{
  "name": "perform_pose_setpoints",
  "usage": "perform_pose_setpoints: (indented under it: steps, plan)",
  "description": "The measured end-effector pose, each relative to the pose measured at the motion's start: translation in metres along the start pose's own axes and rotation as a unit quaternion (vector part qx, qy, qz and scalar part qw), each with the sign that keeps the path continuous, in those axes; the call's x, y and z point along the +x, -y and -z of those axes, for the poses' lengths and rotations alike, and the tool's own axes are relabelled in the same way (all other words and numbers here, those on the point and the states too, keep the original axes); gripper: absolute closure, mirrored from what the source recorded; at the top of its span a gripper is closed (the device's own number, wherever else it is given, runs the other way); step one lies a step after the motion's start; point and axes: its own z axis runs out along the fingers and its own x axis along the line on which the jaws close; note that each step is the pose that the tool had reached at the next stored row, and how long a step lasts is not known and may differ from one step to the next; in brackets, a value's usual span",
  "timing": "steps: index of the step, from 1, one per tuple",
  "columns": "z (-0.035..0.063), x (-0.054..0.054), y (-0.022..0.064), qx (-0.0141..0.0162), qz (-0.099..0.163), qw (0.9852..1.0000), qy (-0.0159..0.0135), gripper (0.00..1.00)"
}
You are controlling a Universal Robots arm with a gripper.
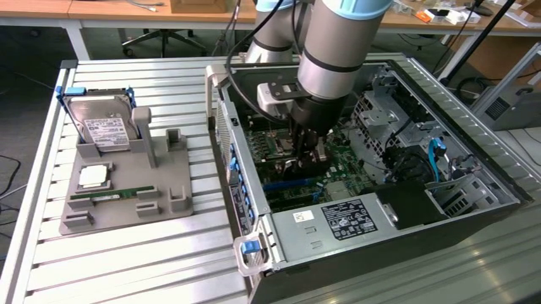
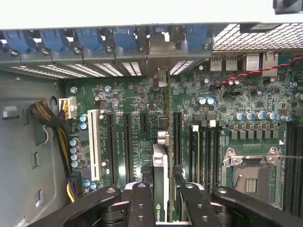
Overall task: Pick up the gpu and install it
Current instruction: 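Insert the gpu into the slot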
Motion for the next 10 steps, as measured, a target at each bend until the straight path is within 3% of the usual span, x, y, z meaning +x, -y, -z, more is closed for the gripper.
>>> perform_pose_setpoints:
  steps: [1,3,4,9,10]
  plan:
    - [-0.0001,0.0000,0.0000,0.0000,-0.004,1.0000,-0.0005,0.73]
    - [-0.0007,0.0006,-0.0001,0.0003,-0.004,1.0000,-0.0068,0.73]
    - [-0.0017,0.0008,-0.0006,0.0004,-0.004,1.0000,-0.0080,0.73]
    - [-0.0056,0.0003,-0.0073,0.0004,-0.004,1.0000,-0.0081,0.73]
    - [-0.0057,0.0003,-0.0075,-0.0016,-0.004,1.0000,-0.0081,0.73]
